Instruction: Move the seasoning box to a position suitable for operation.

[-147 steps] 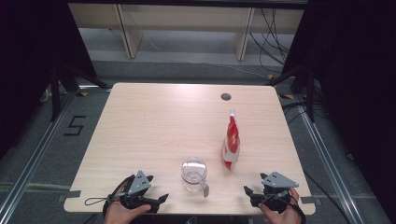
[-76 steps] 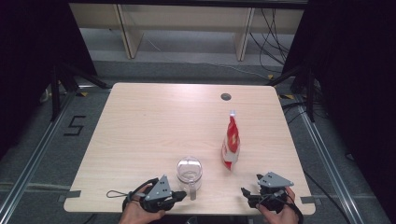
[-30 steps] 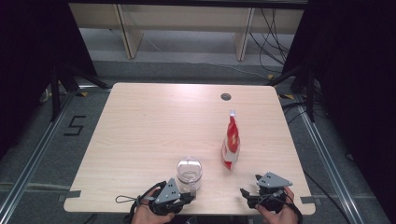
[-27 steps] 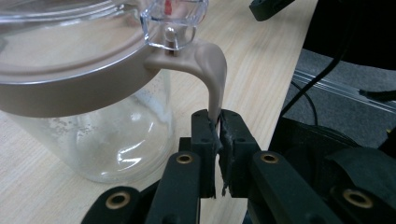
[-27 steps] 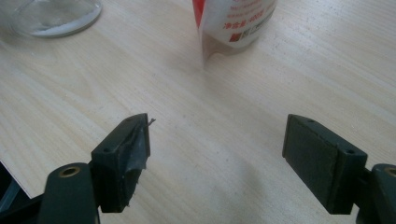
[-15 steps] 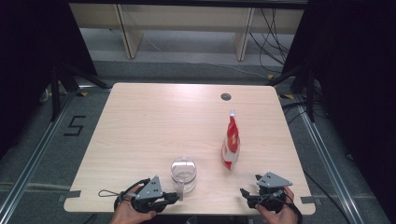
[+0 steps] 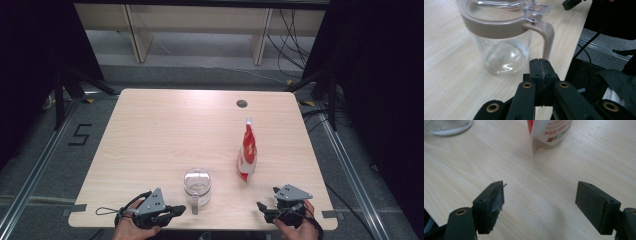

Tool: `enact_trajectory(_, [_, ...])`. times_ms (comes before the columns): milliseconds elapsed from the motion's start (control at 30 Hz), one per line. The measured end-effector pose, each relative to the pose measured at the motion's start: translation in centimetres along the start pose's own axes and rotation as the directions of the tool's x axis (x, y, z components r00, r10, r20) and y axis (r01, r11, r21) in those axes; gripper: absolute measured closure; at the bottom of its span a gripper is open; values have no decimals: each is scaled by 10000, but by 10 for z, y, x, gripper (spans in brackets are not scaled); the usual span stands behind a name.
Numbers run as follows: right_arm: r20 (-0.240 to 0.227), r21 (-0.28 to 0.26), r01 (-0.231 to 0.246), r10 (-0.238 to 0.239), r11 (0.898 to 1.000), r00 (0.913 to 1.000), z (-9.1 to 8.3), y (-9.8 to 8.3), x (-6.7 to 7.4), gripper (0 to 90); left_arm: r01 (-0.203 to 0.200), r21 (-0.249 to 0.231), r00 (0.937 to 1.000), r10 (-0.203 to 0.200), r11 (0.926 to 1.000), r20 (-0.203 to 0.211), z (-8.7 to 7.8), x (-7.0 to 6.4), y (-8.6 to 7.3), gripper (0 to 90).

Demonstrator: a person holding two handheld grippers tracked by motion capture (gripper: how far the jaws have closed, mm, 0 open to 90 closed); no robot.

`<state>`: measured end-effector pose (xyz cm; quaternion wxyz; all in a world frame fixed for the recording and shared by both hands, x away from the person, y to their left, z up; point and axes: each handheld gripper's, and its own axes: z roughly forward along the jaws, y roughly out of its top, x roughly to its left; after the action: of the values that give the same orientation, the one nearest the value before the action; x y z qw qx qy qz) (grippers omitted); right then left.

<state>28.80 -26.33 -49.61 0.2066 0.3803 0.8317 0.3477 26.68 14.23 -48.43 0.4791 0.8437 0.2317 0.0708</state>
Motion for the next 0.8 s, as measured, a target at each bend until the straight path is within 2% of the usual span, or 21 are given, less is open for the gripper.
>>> enact_trajectory(100, [-2,-5,-85,85,10000,10000,0,0,1,240,190,-34,9997,-189,9998,150,3,-6,-1,860])
enact_trajectory(133, [-2,-5,-85,85,10000,10000,0,0,1,240,97,-60,10000,-97,9999,-10,4,-7,-2,860])
enact_trajectory(167, [-18,18,-197,197,9998,9998,0,1,2,240,12,239,10000,-13,9997,22,3,-6,-1,835])
enact_trajectory(200, [18,-37,-37,37,10000,10000,1,0,1,240,131,194,9998,-129,9997,-123,3,-8,-2,798])
enact_trajectory(233, [9,-5,-185,185,9998,9998,0,1,1,240,337,-140,9993,-339,9993,-180,6,-10,-2,699])
enact_trajectory(267, [9,-5,-185,185,9998,9998,0,1,1,240,448,-288,9983,-459,9986,-363,8,-13,-2,699])
enact_trajectory(300, [9,-11,-47,47,10000,10000,0,0,0,240,425,57,9970,-420,9991,-647,7,-14,-1,638])
enact_trajectory(333, [-8,28,-83,83,10000,10000,0,0,0,240,639,-32,9952,-640,9979,-738,9,-17,-1,580])
enact_trajectory(367, [-18,-10,-32,32,10000,10000,1,0,0,239,750,-178,9915,-765,9970,-1053,11,-20,-1,505])
enact_trajectory(400, [-18,-10,-32,32,10000,10000,1,0,0,239,555,-170,9901,-573,9983,-1284,14,-21,0,505])
enact_trajectory(433, [-49,41,-177,177,9998,9998,0,0,1,240,791,-201,9862,-812,9967,-1440,17,-24,0,476])
enact_trajectory(467, [-68,44,-215,215,9998,9997,1,1,2,240,695,-12,9854,-688,9976,-1556,19,-26,1,474])
enact_trajectory(500, [-59,31,-166,166,9999,9998,1,1,2,240,797,-110,9808,-804,9968,-1776,23,-30,1,470])
enact_trajectory(533, [-56,30,-163,164,9999,9999,1,1,2,239,608,-33,9800,-603,9981,-1898,26,-31,1,462])
enact_trajectory(600, [-38,-6,-81,81,10000,10000,1,0,1,239,668,-2,9770,-654,9978,-2030,31,-33,2,474])
enact_trajectory(633, [-62,-6,-138,138,9999,9999,1,0,2,240,723,-202,9730,-749,9972,-2182,33,-35,3,474])
enact_trajectory(667, [-49,-11,-70,70,10000,10000,1,0,1,239,674,-196,9710,-701,9975,-2285,34,-35,4,482])
enact_trajectory(700, [-59,5,-85,85,10000,9999,1,0,1,239,359,-138,9673,-382,9993,-2507,33,-34,6,491])
enact_trajectory(733, [-69,84,-392,393,9992,9992,1,0,4,239,685,-422,9647,-769,9968,-2518,37,-35,6,504])
enact_trajectory(767, [-84,28,-91,91,10000,9999,1,0,1,239,569,-247,9663,-612,9981,-2502,36,-34,7,508])
enact_trajectory(800, [-91,40,-196,197,9998,9998,1,0,2,239,548,-281,9604,-604,9981,-2721,37,-35,7,515])
